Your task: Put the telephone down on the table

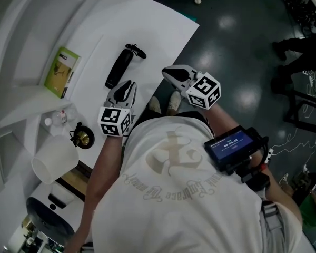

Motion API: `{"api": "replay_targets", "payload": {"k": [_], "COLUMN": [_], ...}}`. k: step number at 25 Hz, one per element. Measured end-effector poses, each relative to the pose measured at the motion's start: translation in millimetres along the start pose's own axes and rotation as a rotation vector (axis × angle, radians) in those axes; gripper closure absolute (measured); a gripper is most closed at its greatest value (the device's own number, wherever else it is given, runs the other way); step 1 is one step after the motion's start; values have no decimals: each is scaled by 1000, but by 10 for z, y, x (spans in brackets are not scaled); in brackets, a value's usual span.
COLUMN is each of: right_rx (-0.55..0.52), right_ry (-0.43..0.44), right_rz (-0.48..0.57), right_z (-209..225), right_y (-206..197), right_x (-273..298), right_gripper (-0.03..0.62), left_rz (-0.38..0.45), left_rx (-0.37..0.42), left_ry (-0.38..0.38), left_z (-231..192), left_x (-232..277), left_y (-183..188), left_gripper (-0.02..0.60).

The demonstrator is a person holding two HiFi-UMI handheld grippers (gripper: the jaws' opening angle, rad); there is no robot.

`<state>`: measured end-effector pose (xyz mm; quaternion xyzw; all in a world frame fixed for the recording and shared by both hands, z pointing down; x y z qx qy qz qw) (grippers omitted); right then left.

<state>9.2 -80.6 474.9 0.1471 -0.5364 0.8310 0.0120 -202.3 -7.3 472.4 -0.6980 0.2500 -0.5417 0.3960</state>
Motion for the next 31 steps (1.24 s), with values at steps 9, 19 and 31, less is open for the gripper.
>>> {"api": "replay_targets", "payload": {"k": [9,19,31], "right_rx": [-6,2,4], "right_ry": [-20,-18,-28], "right_rz": [10,14,22], "right_z": [-79,10,1], "right_y": [-16,-101,-23], "right_x": [-209,-73,-180], "right_gripper": [579,579,579], "left_rz": [25,15,17], "left_rx": [19,-4,-1], "left_ry": [-28,-39,-38], "left_z": [151,63,122], "left_x": [-81,-3,-7], "left_y": [4,-153,-45], "left_gripper": [569,569,569]}}
Point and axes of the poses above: the fingertips, and each gripper's own axes: x forward along the fingers, z to its right, y out of its top, the point moved 8 cm from there along -x, backward along the fingers, and after that the axes turned 10 degrees about y, right-handed, at the moved point
